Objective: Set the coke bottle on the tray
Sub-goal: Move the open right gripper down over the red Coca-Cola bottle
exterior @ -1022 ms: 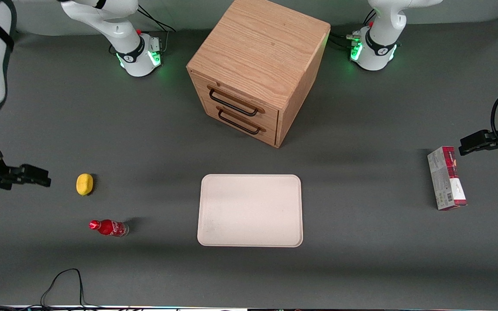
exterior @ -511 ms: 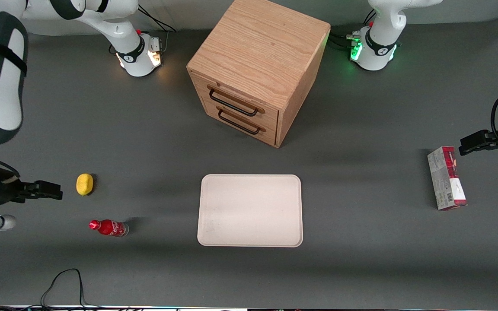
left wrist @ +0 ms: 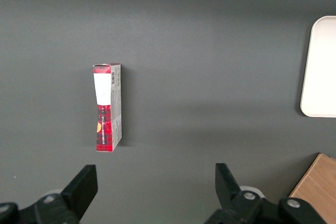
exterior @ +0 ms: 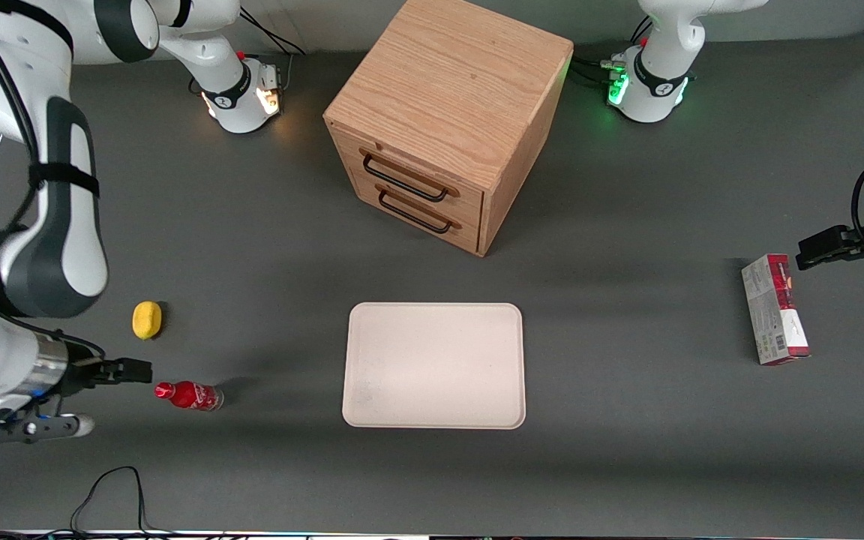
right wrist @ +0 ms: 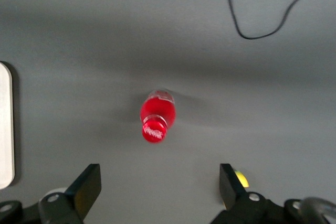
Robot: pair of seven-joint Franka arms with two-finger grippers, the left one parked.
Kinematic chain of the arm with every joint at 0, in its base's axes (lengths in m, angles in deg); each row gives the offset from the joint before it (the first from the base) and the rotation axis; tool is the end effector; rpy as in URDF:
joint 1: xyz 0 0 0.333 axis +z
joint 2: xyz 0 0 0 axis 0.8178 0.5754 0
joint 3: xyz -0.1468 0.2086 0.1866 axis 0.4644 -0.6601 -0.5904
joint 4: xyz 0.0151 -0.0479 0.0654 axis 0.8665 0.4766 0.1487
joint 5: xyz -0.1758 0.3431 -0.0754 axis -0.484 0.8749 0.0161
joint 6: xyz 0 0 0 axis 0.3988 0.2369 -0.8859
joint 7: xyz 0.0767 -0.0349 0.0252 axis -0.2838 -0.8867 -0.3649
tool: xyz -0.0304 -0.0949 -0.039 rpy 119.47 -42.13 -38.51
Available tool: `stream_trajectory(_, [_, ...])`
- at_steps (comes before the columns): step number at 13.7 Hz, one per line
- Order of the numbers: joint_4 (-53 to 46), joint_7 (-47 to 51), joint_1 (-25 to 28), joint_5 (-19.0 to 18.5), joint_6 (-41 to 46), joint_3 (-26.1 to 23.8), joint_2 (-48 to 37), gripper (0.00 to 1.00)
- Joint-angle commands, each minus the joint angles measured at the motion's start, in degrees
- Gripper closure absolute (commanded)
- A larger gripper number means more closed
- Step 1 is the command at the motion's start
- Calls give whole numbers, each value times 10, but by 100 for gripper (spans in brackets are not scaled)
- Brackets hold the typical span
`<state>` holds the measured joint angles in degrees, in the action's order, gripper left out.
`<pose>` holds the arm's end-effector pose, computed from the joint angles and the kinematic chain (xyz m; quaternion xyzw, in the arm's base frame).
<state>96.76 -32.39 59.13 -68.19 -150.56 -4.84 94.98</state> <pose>0.7479 0.0079 0.4084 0.9994 0.0308 -0.0122 0.0093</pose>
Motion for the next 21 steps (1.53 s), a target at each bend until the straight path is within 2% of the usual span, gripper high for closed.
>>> stream_trajectory(1, [-2,-17,-1,22,-16,1,25,0])
stream_trajectory(7, [56,-17,0,21,-100,1,44,0])
stream_trajectory(13, [66,-17,1,21,-102,1,43,0])
stream_trajectory(14, [66,-17,1,20,-102,1,42,5])
stream_trajectory(16, [66,-18,4,20,-102,1,40,47])
stream_trajectory(17, [66,-18,5,20,-102,2,40,63])
stream_trajectory(19, [66,-19,5,20,-100,1,39,85])
stream_trajectory(21, [66,-19,5,19,-99,1,38,89])
